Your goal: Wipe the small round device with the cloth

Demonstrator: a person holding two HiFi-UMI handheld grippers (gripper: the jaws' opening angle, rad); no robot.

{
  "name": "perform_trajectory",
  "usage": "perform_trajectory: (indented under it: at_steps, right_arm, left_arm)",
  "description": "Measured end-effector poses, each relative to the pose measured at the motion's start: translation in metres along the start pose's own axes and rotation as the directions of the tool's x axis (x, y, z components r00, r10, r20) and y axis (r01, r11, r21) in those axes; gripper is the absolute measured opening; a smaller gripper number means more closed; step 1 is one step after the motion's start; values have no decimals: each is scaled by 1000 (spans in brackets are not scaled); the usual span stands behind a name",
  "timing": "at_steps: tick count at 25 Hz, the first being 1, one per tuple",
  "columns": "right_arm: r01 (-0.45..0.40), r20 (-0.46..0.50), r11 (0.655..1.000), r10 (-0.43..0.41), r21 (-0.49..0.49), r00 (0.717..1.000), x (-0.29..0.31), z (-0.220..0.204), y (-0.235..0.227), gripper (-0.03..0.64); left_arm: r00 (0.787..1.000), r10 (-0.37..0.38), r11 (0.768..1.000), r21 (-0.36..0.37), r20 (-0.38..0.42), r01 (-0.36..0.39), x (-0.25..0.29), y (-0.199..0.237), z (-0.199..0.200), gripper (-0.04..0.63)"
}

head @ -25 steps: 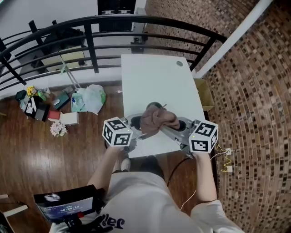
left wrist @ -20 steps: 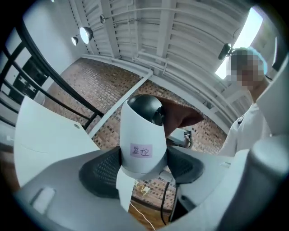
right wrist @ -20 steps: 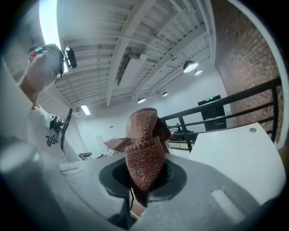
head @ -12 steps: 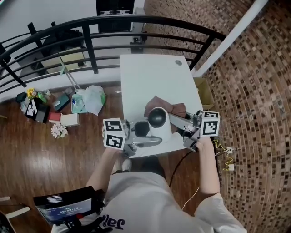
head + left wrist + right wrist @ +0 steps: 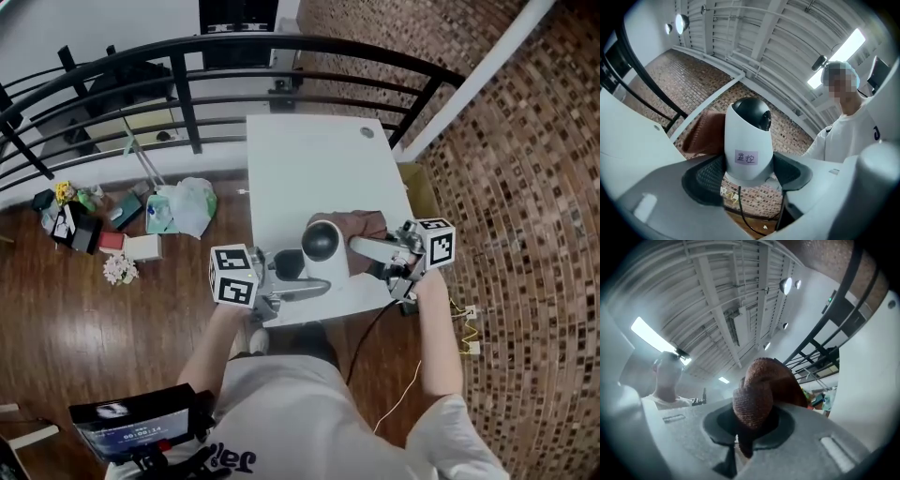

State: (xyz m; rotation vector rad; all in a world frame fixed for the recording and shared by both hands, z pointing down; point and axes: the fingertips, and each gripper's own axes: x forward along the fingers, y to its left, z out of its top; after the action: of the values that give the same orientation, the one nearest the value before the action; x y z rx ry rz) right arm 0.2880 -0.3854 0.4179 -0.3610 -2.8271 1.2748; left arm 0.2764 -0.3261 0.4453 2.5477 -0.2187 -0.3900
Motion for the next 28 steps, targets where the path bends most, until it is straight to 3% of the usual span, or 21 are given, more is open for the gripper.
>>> perform_trajectory:
  at_steps: [3, 8, 12, 16, 19, 22, 24, 28]
  right_arm:
    - [30, -34, 996, -33, -82, 999, 12, -7, 16, 23]
    - [107, -170, 976, -140, -190, 975, 58, -38, 27, 23]
    - [151, -243, 963, -204, -222, 948, 60, -51, 22, 23]
    - [129, -173, 971, -165, -203, 971, 50, -40, 24, 23]
    - [172, -64, 965, -188, -199, 980, 26, -15, 18, 23]
    - [273, 32, 948, -271, -163, 962, -4, 3, -10, 23]
    - [302, 44, 944, -299, -130, 953, -9, 2, -27, 23]
    - [211, 42, 977, -210, -38, 977, 5, -11, -42, 23]
  left_arm:
    - [995, 98, 995, -5, 26, -98, -13, 28, -2, 344]
    - [966, 257, 965, 56, -37, -255, -19, 56, -8, 344]
    - [960, 274, 961, 52, -63, -271, -9, 69, -11, 344]
    - [958, 279, 960, 15, -60, -279, -19, 69, -18, 344]
    - [966, 254, 967, -2, -42, -254, -23, 63, -18, 344]
    - [981, 193, 981, -8, -25, -194, -20, 51, -15, 344]
    - [992, 127, 992, -13, -13, -127, -17, 39, -10, 344]
    - [999, -36, 999, -18, -6, 36, -12, 9, -5, 344]
